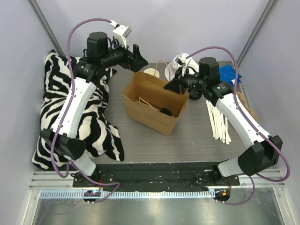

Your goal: Pack the takeout coffee

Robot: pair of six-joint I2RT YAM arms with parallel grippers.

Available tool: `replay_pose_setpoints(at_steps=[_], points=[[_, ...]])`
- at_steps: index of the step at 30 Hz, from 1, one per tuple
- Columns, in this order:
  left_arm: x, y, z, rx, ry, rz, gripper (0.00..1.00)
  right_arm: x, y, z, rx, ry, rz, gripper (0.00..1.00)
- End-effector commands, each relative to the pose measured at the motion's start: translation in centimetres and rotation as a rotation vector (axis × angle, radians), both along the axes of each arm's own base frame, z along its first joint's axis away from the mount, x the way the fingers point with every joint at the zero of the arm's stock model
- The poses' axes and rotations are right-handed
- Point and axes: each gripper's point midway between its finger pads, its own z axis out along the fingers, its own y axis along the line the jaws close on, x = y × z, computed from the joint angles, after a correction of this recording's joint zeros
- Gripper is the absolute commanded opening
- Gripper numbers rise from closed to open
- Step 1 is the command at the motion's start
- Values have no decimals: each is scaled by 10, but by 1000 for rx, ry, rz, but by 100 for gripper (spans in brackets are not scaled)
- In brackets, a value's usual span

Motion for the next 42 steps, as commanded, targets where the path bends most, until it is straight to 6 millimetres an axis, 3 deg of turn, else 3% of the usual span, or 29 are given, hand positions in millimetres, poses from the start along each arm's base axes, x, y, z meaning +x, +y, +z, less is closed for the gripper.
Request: replay_pose_setpoints(at_steps=[1, 5, 12, 18, 22, 28, 31, 37, 40, 42], points=[[7, 18, 11, -60, 19, 76, 93, -23, 7, 38, 68, -57, 77, 1], [23, 35, -5, -91, 109, 130, 93, -28, 12, 35, 69, -37, 107, 1], [30, 47, -27, -102, 194, 164, 93, -20, 20, 31, 52, -28, 121, 2], [31, 52, -36, -102, 224, 180, 93, -8, 24, 30, 39, -22, 100, 21], [33, 55, -41, -101, 239, 190, 93, 2, 24, 30, 30, -25, 72, 25], [37, 61, -45, -105, 258, 210, 93, 10, 27, 35, 37, -22, 67, 41], [39, 66, -48, -111, 269, 222, 94, 12, 29, 49, 61, -27, 59, 53], [46, 72, -48, -122, 267, 234, 94, 14, 23, 107, 143, -71, -20, 77], [48, 75, -47, -128, 263, 234, 94, 19, 6, 137, 183, -108, -122, 84], [50, 79, -47, -128, 258, 242, 94, 29, -16, 153, 208, -116, -233, 87]])
